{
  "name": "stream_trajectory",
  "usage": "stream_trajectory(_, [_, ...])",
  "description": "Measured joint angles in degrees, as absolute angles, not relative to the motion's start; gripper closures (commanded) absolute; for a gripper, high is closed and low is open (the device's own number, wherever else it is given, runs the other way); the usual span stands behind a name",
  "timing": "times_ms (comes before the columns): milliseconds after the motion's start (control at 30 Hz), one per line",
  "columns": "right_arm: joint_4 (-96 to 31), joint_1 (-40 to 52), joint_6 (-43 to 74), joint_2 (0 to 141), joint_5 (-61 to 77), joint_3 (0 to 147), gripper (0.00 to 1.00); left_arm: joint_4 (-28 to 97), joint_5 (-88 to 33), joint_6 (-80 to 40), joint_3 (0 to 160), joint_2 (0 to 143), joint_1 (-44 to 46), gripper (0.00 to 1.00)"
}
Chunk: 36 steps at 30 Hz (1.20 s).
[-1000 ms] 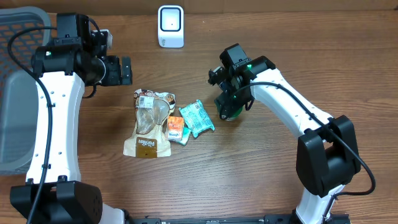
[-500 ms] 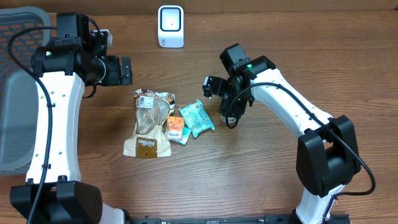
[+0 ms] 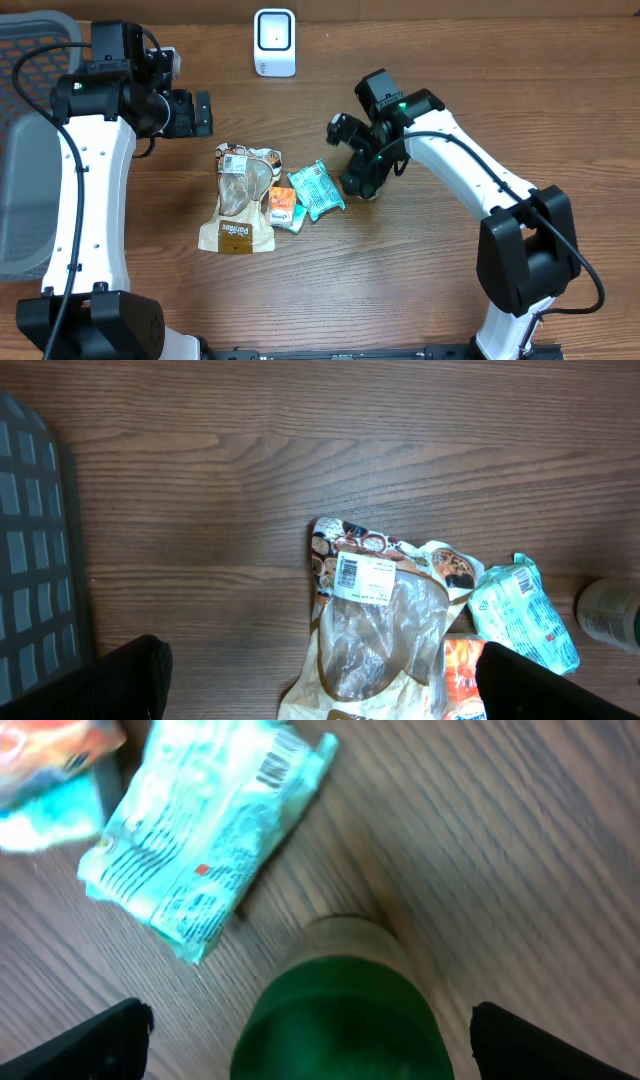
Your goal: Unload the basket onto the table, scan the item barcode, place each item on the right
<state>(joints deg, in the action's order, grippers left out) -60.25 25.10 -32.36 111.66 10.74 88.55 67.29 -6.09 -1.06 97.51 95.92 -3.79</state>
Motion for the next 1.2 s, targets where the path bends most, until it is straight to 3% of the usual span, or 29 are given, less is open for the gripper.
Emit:
stream_trajectory(267, [-69.9, 23.3, -21.1, 111.7, 10.5, 98.1, 0.00, 67.3, -6.1, -1.1, 97.5, 95.9, -3.8, 0.00])
stream_trajectory(567, [-81.2, 23.4, -18.7, 111.5, 10.6, 111.5, 0.00, 67.3, -6.1, -1.1, 97.5, 95.9, -3.8, 0.00])
stream_trajectory(833, [-80.8, 23.4, -20.3, 111.5, 11.8, 109.8, 0.00, 67.3, -6.1, -1.1, 97.5, 95.9, -3.8, 0.01])
stream_trajectory(1200, [-69.6, 23.7, -24.4, 111.5, 9.9, 96.0, 0.00, 67.3, -6.1, -1.1, 97.5, 95.9, -3.8, 0.00])
